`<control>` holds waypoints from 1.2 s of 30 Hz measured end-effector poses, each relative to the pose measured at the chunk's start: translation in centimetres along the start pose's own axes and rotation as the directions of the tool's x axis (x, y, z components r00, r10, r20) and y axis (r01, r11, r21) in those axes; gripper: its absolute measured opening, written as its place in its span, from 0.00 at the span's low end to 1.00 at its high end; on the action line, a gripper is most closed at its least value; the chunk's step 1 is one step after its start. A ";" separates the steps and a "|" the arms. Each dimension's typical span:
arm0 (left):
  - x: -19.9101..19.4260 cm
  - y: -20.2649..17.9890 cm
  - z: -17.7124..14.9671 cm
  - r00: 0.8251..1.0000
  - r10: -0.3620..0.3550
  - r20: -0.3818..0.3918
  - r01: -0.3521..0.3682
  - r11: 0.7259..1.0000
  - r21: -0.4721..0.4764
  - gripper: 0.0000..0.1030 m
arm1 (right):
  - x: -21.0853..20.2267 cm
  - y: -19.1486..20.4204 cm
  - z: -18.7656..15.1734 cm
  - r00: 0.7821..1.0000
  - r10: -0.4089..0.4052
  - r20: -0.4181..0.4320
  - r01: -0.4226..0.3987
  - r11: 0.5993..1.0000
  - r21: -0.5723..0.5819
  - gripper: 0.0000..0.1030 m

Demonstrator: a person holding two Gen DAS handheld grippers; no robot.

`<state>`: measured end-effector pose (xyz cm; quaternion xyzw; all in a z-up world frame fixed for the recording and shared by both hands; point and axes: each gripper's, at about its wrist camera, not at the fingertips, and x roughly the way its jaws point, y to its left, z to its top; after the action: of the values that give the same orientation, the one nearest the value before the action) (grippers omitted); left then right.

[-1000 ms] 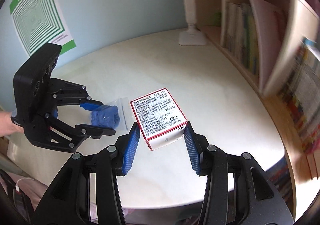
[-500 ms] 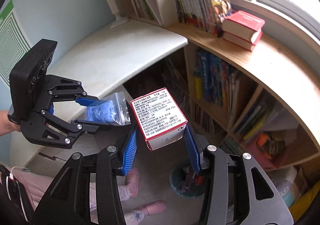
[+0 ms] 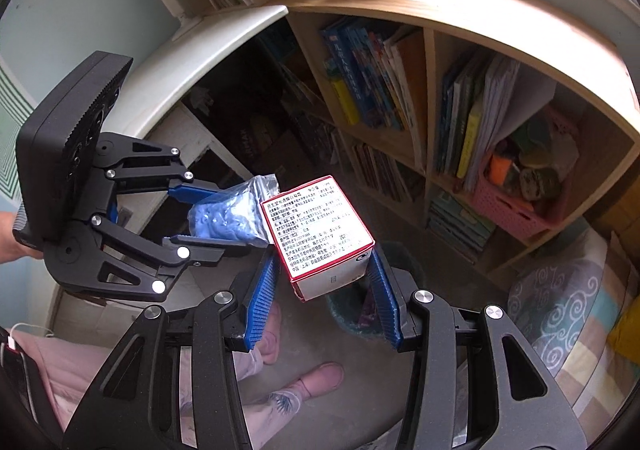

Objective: Collect trash
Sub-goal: 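Carry the bag and box over the green bin and open both tools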

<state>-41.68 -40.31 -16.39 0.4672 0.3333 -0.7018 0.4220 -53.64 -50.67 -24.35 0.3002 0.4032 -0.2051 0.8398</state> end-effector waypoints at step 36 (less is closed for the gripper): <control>10.3 0.3 0.9 0.980 -0.030 -0.195 0.040 0.998 0.046 0.47 | 7.6 -5.2 -3.9 0.995 0.041 -0.087 -0.026 0.985 0.171 0.52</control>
<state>-43.84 -44.09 -25.79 0.5376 0.3636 -0.6683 0.3635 -54.32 -52.63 -34.14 0.3864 0.4167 -0.2106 0.7954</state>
